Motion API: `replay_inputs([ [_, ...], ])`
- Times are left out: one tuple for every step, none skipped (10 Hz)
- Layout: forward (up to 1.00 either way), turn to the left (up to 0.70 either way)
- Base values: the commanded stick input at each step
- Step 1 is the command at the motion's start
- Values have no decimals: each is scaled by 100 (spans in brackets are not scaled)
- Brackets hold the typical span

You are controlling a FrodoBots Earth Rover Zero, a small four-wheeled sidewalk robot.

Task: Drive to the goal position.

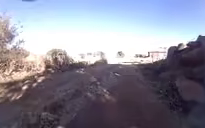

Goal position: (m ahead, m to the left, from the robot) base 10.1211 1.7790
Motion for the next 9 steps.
replay_inputs([
  [50, -42],
  [50, -10],
  [50, -1],
  [50, 0],
  [50, 0],
  [50, 0],
  [50, 0],
  [50, 0],
  [50, 0],
])
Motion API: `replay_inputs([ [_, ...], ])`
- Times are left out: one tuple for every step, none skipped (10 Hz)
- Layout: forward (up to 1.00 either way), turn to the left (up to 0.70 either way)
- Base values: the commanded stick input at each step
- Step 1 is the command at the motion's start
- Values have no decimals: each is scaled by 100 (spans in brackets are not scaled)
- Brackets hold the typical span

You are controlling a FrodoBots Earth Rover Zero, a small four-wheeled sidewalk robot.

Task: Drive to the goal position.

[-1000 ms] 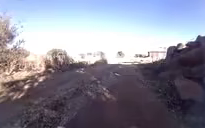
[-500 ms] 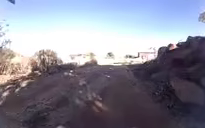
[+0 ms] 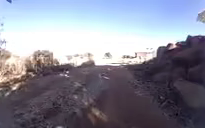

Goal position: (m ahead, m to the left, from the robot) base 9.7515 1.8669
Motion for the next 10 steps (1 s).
replay_inputs([
  [50, 0],
  [50, 0],
  [50, 0],
  [50, -17],
  [50, -33],
  [50, -3],
  [50, 0],
  [50, 0],
  [50, -3],
  [50, -17],
])
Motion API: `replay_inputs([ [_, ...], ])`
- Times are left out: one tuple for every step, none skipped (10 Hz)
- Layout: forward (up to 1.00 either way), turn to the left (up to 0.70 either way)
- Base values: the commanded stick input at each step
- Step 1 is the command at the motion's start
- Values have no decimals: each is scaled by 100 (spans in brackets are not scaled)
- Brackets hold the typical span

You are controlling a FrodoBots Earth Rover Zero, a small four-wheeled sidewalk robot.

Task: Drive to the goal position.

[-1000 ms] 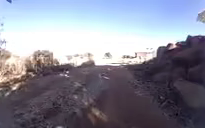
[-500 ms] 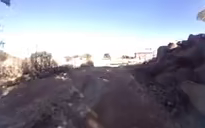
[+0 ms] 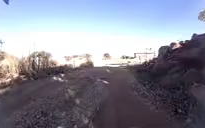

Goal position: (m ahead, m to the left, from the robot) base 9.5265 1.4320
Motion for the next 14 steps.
replay_inputs([
  [50, -42],
  [50, 0],
  [50, 0],
  [50, 0],
  [50, 0],
  [50, 0],
  [50, -33],
  [50, -48],
  [50, -28],
  [50, 0],
  [50, 0],
  [50, -12],
  [50, -34],
  [50, -34],
])
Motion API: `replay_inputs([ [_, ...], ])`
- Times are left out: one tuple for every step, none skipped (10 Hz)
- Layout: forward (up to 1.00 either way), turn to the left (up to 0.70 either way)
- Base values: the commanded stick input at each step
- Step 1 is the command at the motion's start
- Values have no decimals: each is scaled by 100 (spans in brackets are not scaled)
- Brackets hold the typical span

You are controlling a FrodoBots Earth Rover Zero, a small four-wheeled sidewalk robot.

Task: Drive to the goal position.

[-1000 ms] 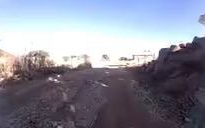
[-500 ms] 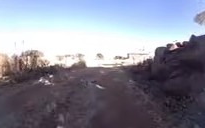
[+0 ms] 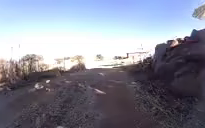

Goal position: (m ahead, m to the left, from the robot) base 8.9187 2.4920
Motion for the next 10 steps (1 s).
replay_inputs([
  [50, -1],
  [50, 0],
  [50, 0],
  [50, 0],
  [50, 0],
  [50, 0],
  [50, 0],
  [50, 0],
  [50, 0],
  [50, 0],
])
